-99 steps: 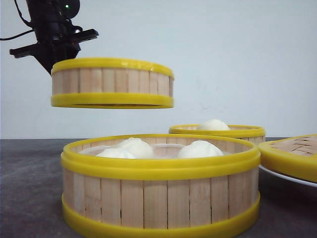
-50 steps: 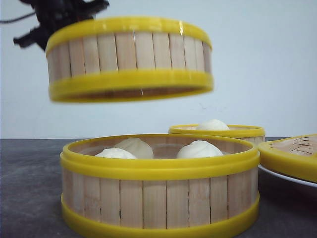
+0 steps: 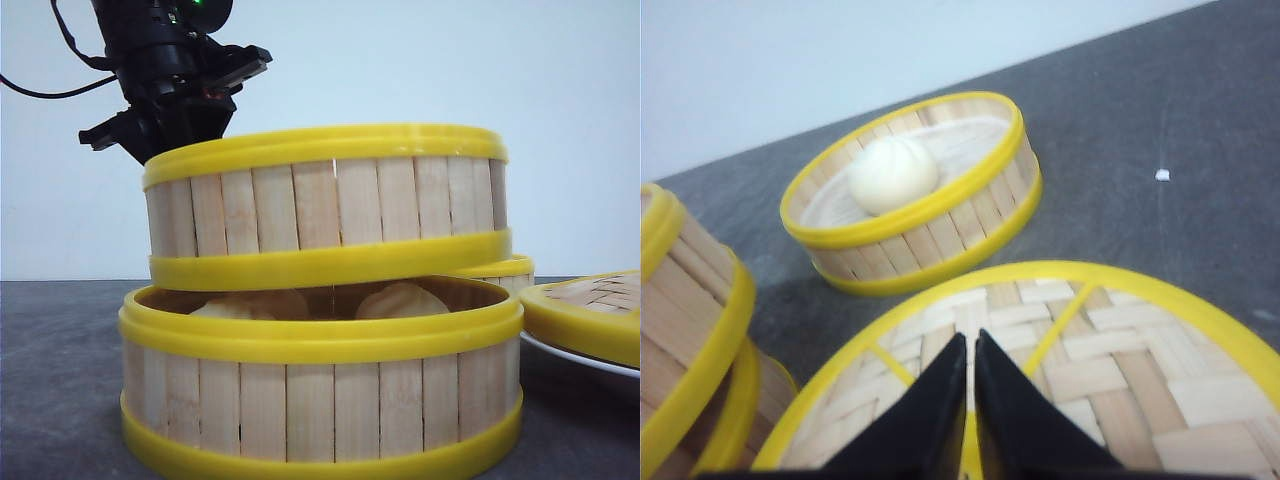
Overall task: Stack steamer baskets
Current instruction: 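Lift the basket with the left gripper over the nearest basket, then lower the held basket onto the nearest basket and release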
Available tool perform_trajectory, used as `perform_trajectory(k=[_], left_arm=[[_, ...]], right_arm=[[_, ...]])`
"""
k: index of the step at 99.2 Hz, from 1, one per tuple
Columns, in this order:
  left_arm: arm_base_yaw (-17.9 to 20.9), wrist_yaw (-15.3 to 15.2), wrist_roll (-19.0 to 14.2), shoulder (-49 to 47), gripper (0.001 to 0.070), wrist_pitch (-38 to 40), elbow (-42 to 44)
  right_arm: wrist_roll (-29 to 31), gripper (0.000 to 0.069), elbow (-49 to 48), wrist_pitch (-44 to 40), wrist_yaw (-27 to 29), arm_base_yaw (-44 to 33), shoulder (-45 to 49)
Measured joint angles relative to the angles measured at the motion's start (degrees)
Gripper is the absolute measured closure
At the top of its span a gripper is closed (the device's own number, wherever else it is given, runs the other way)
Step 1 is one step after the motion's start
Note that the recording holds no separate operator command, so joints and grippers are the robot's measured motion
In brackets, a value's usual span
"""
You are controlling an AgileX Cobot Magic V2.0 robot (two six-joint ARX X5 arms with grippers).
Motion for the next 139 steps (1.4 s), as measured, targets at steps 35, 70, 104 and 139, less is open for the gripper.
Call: perform_trajectory(k=[35, 70, 104, 139], left_arm=[[-0.13, -0.02, -0.15, 1.73, 0.0685, -3.54, -0.02], [-1.68, -0.79, -0.13, 1.79, 0.0685, -3.45, -0.02], [-4.02, -7.48, 0.59, 1.92, 0.0688, -4.79, 0.0], [-5.64, -9.51, 0.92, 1.92, 0.0688, -5.01, 0.04]], right_arm=[[0.04, 0.0681, 0.0, -0.48, 0.0, 0.0, 0.0], [0.17, 0.0681, 0.0, -0.5, 0.02, 0.0, 0.0], [0.2, 0.0681, 0.0, -0.96, 0.0, 0.0, 0.0], [0.17, 0.0681, 0.0, -1.11, 0.0, 0.0, 0.0]])
